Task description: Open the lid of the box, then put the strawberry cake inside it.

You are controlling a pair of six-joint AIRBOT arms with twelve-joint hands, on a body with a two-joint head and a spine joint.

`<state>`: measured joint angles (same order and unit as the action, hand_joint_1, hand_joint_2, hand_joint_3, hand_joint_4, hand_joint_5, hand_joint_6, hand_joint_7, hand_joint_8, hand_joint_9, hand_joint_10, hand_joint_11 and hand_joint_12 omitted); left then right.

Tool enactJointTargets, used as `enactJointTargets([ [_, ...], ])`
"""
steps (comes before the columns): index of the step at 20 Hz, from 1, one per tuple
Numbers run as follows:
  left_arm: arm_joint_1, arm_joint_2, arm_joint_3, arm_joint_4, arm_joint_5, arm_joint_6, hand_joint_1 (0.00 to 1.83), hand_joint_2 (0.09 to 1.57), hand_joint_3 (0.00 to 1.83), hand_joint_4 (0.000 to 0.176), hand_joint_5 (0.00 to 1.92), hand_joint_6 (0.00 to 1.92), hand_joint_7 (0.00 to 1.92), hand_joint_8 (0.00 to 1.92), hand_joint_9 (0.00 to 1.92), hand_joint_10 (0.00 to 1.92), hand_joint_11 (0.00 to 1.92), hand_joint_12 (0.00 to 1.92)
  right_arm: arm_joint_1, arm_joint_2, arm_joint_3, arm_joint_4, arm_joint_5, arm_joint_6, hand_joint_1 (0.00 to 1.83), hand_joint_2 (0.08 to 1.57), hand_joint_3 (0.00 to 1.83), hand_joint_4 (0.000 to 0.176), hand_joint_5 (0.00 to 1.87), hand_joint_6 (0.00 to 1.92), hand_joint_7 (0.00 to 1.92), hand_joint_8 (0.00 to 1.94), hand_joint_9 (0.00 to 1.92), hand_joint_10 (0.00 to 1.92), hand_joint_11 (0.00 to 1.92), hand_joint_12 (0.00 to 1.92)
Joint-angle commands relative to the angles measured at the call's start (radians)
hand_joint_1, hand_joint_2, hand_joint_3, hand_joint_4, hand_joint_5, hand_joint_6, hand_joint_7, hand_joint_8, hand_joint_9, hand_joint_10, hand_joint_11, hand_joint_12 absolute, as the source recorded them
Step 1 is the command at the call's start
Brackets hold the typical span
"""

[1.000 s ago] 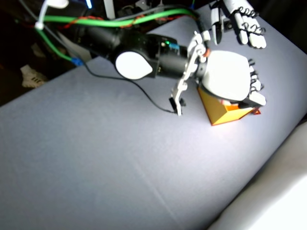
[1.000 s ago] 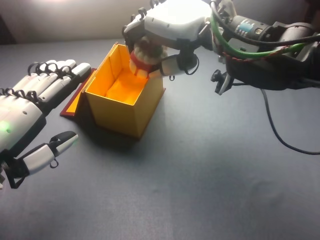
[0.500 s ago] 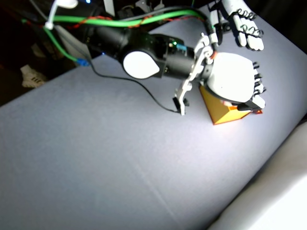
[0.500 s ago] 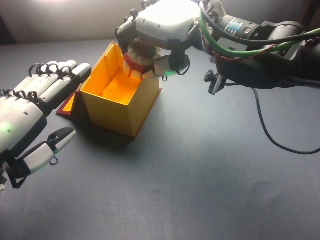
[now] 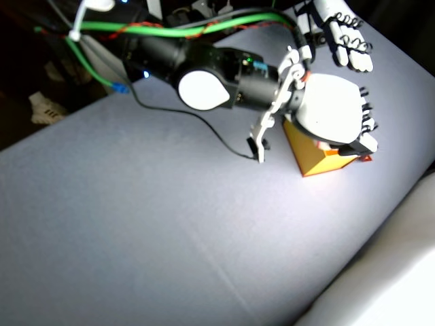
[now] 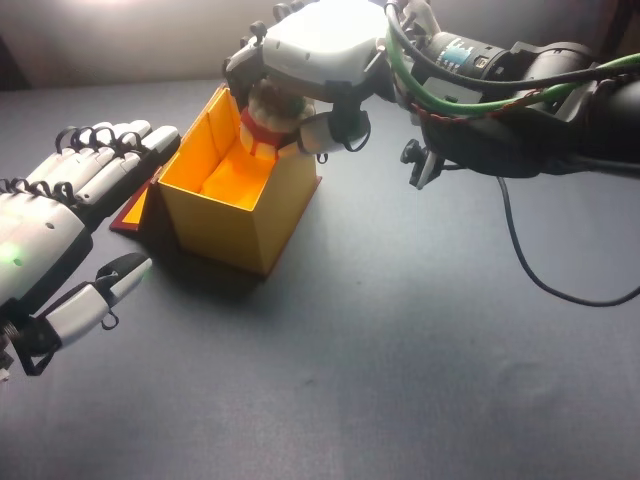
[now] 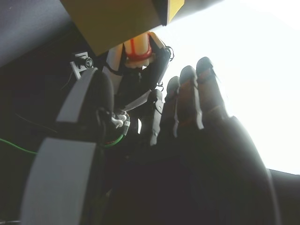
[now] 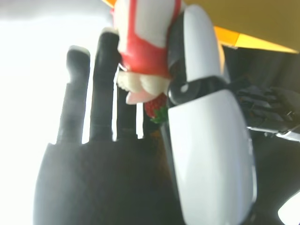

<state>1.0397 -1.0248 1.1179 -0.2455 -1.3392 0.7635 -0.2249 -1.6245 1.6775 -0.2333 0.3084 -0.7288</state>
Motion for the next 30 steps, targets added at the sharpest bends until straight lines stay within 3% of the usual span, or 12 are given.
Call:
enactJointTargets([
  [1, -0.002, 0.001, 0.005, 0.002, -0.130, -0.004, 0.89, 1.44, 0.01, 0.085, 0.00, 0.00, 0.00, 0.00, 0.00, 0.00, 0.00, 0.00, 0.029, -0.009, -0.002, -0.013, 0.068, 0.002, 1.15, 1.31, 0.00, 0.000, 0.57, 1.53, 0.68, 1.50, 0.62, 1.13, 0.43, 1.49],
  [3, -0.002, 0.001, 0.004, 0.002, -0.128, -0.004, 0.89, 1.44, 0.01, 0.075, 0.00, 0.00, 0.00, 0.00, 0.00, 0.00, 0.00, 0.00, 0.041, -0.001, -0.011, -0.017, 0.068, 0.003, 1.12, 1.31, 0.00, 0.000, 0.59, 1.53, 0.70, 1.49, 0.70, 0.88, 0.56, 1.44],
  [6, -0.002, 0.000, 0.004, 0.000, -0.125, -0.004, 0.83, 1.44, 0.01, 0.085, 0.00, 0.00, 0.00, 0.00, 0.00, 0.00, 0.00, 0.00, 0.049, -0.006, -0.006, -0.022, 0.068, 0.003, 1.13, 1.29, 0.00, 0.000, 0.61, 1.46, 0.72, 1.49, 0.76, 0.85, 0.63, 1.43],
  [10, -0.002, -0.001, 0.006, 0.000, -0.124, -0.007, 0.88, 1.43, 0.00, 0.076, 0.00, 0.00, 0.00, 0.00, 0.00, 0.00, 0.00, 0.00, 0.067, -0.015, 0.000, -0.048, 0.051, 0.003, 1.14, 1.28, 0.00, 0.000, 0.62, 1.45, 0.76, 1.45, 0.80, 0.76, 0.63, 1.43],
  [11, -0.002, -0.001, 0.005, 0.000, -0.124, -0.007, 0.91, 1.43, 0.00, 0.078, 0.00, 0.00, 0.00, 0.00, 0.00, 0.00, 0.00, 0.00, 0.068, -0.011, -0.007, -0.048, 0.051, 0.004, 1.30, 1.25, 0.00, 0.000, 0.62, 1.35, 0.71, 1.38, 0.80, 1.35, 0.70, 1.42],
  [15, 0.005, -0.001, -0.002, -0.010, -0.127, -0.007, 0.92, 1.43, 0.00, 0.086, 0.00, 0.00, 0.00, 0.00, 0.00, 0.00, 0.00, 0.00, 0.074, 0.031, -0.048, -0.054, 0.058, 0.004, 1.33, 1.27, 0.00, 0.000, 0.59, 1.28, 0.66, 1.46, 0.72, 1.67, 0.62, 1.64],
  [19, 0.012, -0.001, -0.005, -0.019, -0.131, -0.007, 0.89, 1.42, 0.00, 0.099, 0.00, 0.00, 0.00, 0.00, 0.00, 0.00, 0.00, 0.00, 0.076, 0.052, -0.072, -0.065, 0.081, 0.004, 1.33, 1.28, 0.00, 0.000, 0.60, 1.36, 0.67, 1.42, 0.67, 1.69, 0.48, 1.66],
  [21, 0.013, -0.003, -0.002, -0.020, -0.129, -0.007, 0.90, 1.43, 0.00, 0.100, 0.00, 0.00, 0.00, 0.00, 0.00, 0.00, 0.00, 0.00, 0.080, 0.041, -0.060, -0.066, 0.081, 0.004, 1.33, 1.28, 0.00, 0.000, 0.58, 1.25, 0.67, 1.48, 0.68, 1.71, 0.61, 1.71],
  [23, 0.012, -0.013, 0.008, -0.020, -0.129, -0.014, 0.91, 1.43, 0.00, 0.070, 0.00, 0.00, 0.00, 0.00, 0.00, 0.00, 0.00, 0.00, 0.082, 0.021, -0.036, -0.066, 0.073, 0.004, 1.33, 1.27, 0.00, 0.000, 0.61, 1.21, 0.65, 1.50, 0.73, 1.66, 0.71, 1.67],
  [25, 0.012, -0.017, 0.010, -0.020, -0.128, -0.016, 0.86, 1.43, 0.00, 0.093, 0.00, 0.00, 0.00, 0.00, 0.00, 0.00, 0.00, 0.00, 0.087, 0.014, -0.028, -0.066, 0.066, 0.004, 1.33, 1.25, 0.00, 0.000, 0.68, 1.24, 0.64, 1.45, 0.75, 1.61, 0.65, 1.65],
  [27, 0.012, -0.018, 0.010, -0.020, -0.128, -0.017, 0.85, 1.44, 0.00, 0.084, 0.00, 0.00, 0.00, 0.00, 0.00, 0.00, 0.00, 0.00, 0.089, 0.012, -0.026, -0.071, 0.059, 0.004, 1.35, 1.22, 0.00, 0.000, 0.73, 1.25, 0.71, 1.28, 0.81, 1.51, 0.65, 1.53],
  [30, 0.013, -0.020, 0.011, -0.021, -0.127, -0.018, 0.84, 1.43, 0.00, 0.089, 0.00, 0.00, 0.00, 0.00, 0.00, 0.00, 0.00, 0.00, 0.089, 0.004, -0.013, -0.074, 0.046, 0.003, 1.34, 1.22, 0.00, 0.000, 0.71, 1.24, 0.71, 1.33, 0.80, 1.52, 0.66, 1.52],
])
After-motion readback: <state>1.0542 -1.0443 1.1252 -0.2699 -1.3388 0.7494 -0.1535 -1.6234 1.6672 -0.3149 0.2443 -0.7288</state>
